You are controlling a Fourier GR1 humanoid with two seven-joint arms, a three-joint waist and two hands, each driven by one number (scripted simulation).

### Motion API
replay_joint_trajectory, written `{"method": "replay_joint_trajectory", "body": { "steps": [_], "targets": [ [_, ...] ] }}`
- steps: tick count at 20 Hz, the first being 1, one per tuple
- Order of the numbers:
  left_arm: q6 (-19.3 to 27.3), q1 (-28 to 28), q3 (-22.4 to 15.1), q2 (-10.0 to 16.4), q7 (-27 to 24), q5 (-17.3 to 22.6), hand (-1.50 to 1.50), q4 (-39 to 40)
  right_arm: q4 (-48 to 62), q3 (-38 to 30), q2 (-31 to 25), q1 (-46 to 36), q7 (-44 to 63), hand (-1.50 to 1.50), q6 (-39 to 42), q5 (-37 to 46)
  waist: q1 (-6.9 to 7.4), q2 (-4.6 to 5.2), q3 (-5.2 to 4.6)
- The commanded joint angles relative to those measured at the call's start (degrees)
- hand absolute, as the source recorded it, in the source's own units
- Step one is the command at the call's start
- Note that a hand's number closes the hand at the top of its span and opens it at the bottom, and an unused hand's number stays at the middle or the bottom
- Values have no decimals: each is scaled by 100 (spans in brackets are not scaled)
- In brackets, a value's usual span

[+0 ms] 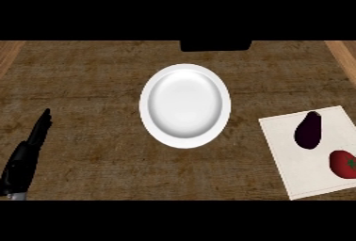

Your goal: Pick the tomato from the placemat and place it in the plate

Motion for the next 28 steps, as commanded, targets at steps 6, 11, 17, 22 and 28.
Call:
{"method": "replay_joint_trajectory", "body": {
  "steps": [6,11,17,22,28],
  "targets": [
    [17,92,26,-78,103,-119,0,-256,-933,-311,-870,1916,996,-150,1335,82,47,29,-4],
    [-193,174,70,-59,-254,-44,0,-102,-695,-420,-1972,2066,1892,-150,1683,499,184,66,-11],
    [-330,-130,243,-12,-103,-64,0,25,-400,-289,-2409,1758,2714,-150,1966,785,175,59,-3],
    [-239,-295,96,-264,-170,-281,0,212,126,18,-2902,1282,3291,-150,2515,833,190,64,-3],
    [-395,113,263,-229,-301,-231,0,13,1015,465,-3050,921,3109,-150,3263,1402,206,58,0]
  ]
}}
